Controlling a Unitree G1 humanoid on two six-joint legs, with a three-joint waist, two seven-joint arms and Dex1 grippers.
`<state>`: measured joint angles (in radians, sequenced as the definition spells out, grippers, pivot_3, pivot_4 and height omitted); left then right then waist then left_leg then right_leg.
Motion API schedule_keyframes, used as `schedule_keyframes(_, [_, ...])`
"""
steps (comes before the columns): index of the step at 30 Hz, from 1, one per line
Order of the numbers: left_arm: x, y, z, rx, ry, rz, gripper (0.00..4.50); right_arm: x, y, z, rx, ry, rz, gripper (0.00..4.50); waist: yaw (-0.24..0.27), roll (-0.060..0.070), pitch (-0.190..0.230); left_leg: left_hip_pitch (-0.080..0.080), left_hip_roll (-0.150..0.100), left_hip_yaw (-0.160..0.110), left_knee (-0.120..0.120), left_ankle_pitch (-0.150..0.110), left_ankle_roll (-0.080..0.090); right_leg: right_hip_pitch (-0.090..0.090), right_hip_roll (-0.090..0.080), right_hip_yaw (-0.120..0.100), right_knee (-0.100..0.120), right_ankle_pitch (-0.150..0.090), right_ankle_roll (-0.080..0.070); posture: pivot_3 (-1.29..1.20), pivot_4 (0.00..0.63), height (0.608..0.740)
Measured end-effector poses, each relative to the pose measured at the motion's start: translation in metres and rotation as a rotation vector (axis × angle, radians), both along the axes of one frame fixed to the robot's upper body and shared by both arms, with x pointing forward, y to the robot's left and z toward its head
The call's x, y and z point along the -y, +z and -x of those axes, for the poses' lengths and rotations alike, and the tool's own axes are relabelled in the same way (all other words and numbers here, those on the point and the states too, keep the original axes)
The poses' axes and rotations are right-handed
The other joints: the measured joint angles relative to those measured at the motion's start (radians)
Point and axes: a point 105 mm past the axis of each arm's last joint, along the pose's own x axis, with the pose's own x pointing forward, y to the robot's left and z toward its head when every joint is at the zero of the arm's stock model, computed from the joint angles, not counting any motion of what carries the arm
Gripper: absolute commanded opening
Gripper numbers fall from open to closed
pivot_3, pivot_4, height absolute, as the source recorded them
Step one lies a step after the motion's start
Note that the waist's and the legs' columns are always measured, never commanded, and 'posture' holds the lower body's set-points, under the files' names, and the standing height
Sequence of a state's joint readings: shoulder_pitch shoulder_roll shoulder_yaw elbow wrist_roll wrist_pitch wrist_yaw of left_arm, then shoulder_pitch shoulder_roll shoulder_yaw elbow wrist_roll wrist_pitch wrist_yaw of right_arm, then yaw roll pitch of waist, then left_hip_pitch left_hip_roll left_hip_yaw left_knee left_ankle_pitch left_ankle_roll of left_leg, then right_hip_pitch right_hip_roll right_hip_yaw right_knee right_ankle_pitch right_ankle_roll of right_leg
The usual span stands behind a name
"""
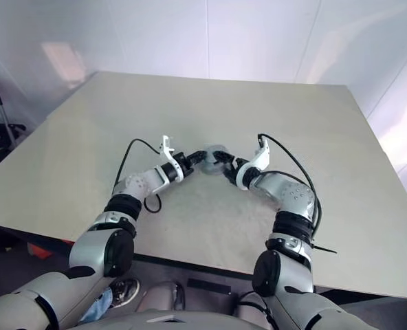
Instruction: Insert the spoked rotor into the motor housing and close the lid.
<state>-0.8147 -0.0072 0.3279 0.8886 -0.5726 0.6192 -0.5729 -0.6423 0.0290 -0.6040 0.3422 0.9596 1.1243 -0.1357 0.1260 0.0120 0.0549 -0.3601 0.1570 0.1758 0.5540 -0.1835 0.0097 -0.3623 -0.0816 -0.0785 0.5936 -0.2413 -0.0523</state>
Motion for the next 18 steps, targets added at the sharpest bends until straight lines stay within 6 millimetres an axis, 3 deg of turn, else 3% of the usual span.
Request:
schedule_keyframes(7, [-0.0008, -0.0011, 0.0003, -0.002, 0.004, -0.002, 0.00, 0.0008, -0.0050, -0.0062, -0.003, -0.034, 0.031, 3.86, 0.000, 0.000, 0.000, 0.000, 0.000, 0.000, 0.000, 0.000, 0.000, 0.000, 0.000, 0.000, 0.000, 0.000, 0.000, 0.00, 0.000, 0.740])
schedule_keyframes(10, [-0.0012, -0.0007, -0.0001, -0.001, 0.007, -0.004, 0.00, 0.0008, -0.0057, -0.0061, -0.005, -0.032, 0.033, 3.23, 0.000, 0.000, 0.000, 0.000, 0.000, 0.000, 0.000, 0.000, 0.000, -0.001, 0.000, 0.000, 0.000, 0.000, 0.000, 0.00, 0.000, 0.740])
schedule_keyframes(15, [-0.0063, -0.0007, -0.0022, 0.005, 0.029, -0.011, 0.00, 0.0003, -0.0008, -0.0069, 0.023, -0.024, 0.012, 1.63, -0.001, 0.000, 0.000, 0.000, 0.000, 0.000, 0.000, 0.000, 0.000, -0.001, 0.000, 0.000, 0.000, 0.000, 0.000, 0.00, 0.000, 0.740])
schedule_keyframes(18, [-0.0059, -0.0007, -0.0020, 0.004, 0.030, -0.008, 0.00, 0.0014, -0.0003, -0.0071, 0.026, -0.024, 0.015, 1.59, 0.000, 0.000, 0.000, -0.001, 0.000, 0.000, 0.000, 0.000, 0.000, -0.001, 0.000, 0.000, 0.000, 0.000, 0.000, 0.00, 0.000, 0.740])
